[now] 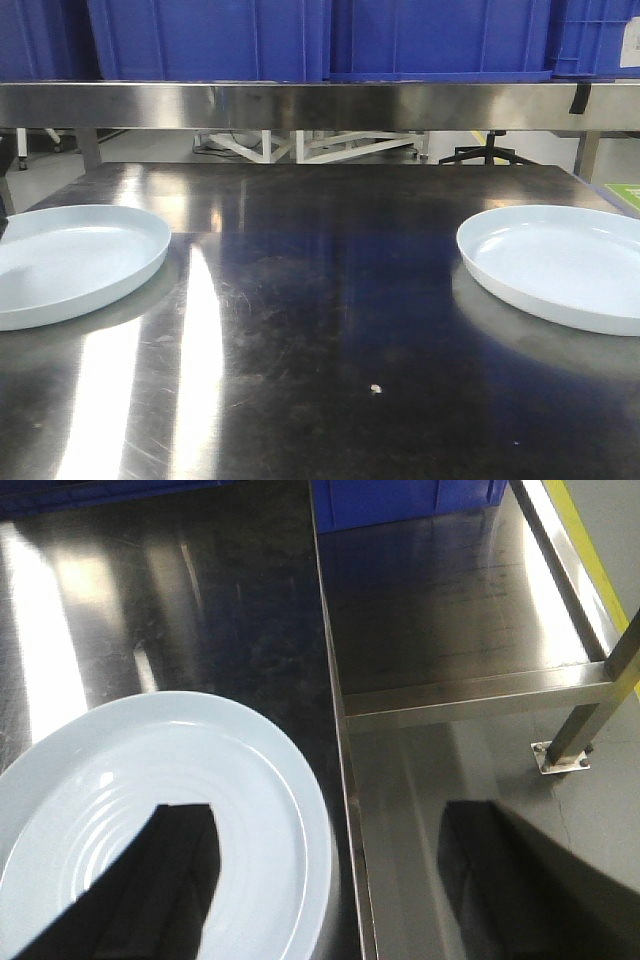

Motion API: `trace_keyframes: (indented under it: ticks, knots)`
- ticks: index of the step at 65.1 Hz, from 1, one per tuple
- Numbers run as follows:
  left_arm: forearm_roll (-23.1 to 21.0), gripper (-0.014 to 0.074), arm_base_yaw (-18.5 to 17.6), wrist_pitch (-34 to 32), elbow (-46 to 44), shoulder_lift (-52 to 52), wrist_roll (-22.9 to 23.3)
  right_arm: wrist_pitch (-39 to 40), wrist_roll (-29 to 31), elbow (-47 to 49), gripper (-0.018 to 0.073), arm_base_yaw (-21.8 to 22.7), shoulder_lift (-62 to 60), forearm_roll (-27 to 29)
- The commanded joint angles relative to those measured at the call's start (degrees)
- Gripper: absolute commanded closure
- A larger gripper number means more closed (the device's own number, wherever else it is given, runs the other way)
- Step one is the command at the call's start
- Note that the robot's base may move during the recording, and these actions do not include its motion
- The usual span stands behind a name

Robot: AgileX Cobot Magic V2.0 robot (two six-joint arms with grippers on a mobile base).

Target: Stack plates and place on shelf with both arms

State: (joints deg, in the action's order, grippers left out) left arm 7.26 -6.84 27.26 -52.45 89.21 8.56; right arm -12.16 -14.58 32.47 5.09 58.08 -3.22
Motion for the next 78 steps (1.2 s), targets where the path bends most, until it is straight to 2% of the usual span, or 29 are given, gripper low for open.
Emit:
trace_keyframes:
  ticks: [1, 32, 52, 78]
  knots:
    - [0.17, 0.005, -0.32, -2.88, -1.8, -1.13, 0.71, 3.75, -0.02, 2.09, -0.0011, 0.02, -0.46, -0.85]
    - [1.6, 0.0087, -0.22, -3.51, -1.91, -1.12, 0.71, 2.54, -0.02, 2.09, -0.0011, 0.02, -0.46, -0.85]
    - [-0.01, 0.0087, 3.74, -4.2, -1.91, -1.12, 0.71, 2.54, -0.02, 2.09, -0.0011, 0.02, -0.46, -0.85]
    - [-0.11, 0.0087, 3.52, -5.6, -1.91, -1.12, 0.71, 2.54, -0.02, 2.09, -0.0011, 0.02, -0.46, -0.85]
